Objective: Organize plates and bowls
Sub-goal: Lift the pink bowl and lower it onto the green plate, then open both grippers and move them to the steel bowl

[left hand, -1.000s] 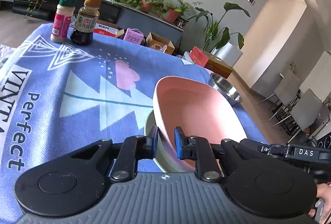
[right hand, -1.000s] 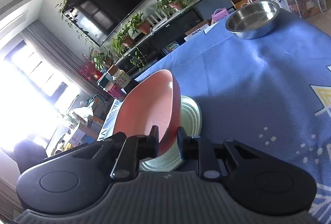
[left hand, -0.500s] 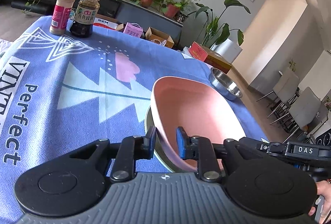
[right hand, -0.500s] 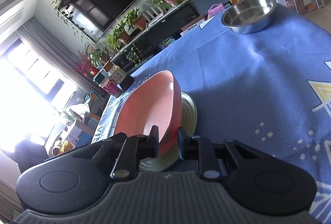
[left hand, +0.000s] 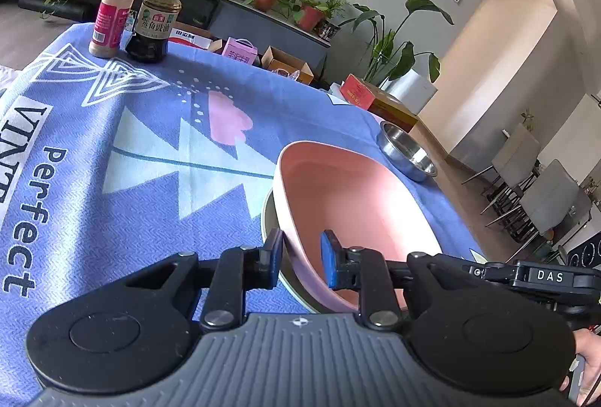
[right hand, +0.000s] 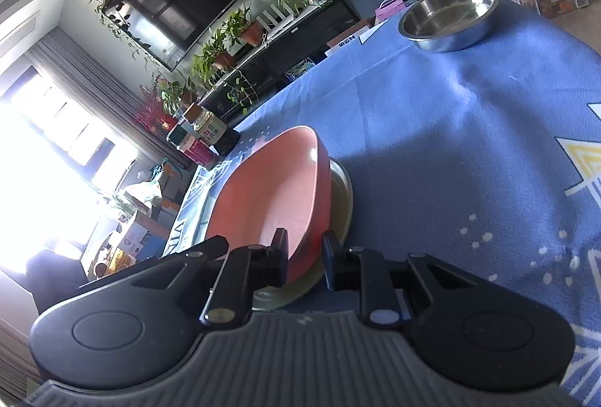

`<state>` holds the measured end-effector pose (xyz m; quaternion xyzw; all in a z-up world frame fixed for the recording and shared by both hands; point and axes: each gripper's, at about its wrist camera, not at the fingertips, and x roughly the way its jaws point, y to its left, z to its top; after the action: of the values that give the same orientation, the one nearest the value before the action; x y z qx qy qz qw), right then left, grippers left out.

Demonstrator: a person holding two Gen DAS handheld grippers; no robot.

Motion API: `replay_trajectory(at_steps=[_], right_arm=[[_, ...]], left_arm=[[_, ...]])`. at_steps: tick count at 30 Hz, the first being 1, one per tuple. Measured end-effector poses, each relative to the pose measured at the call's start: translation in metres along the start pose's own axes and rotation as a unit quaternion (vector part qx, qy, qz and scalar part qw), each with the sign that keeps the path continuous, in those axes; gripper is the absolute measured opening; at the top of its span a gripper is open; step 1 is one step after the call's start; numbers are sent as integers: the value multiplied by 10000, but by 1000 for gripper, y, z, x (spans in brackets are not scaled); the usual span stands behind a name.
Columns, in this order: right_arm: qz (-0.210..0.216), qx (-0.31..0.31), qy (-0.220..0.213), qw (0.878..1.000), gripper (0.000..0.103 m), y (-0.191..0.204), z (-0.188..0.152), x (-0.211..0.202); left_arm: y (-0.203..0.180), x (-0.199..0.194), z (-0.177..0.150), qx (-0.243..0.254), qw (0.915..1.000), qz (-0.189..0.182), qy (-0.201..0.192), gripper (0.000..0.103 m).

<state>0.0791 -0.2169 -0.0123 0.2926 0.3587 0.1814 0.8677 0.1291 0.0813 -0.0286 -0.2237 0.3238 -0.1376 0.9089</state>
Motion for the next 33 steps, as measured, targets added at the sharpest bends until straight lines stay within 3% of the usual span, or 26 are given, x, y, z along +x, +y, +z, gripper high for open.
replay_trajectory(at_steps=[8, 12, 21, 25, 33], right_arm=[[32, 35, 56, 10000, 34, 0, 1, 1], [71, 64, 31, 9999, 55, -2, 3, -2], [109, 165, -164, 9997, 56, -8, 9, -12], [96, 267, -254, 9993, 57, -12, 12, -16], [126, 753, -798, 9939, 66, -35, 36, -38]], left_arm=[[2, 1, 0, -48, 10000, -41, -6, 22], [4, -1, 0, -79, 10000, -8, -24, 26], [9, -3, 1, -166, 9998, 53, -42, 33], [10, -6, 3, -176, 9998, 72, -99, 41], [2, -10, 25, -263, 9994, 185, -140, 46]])
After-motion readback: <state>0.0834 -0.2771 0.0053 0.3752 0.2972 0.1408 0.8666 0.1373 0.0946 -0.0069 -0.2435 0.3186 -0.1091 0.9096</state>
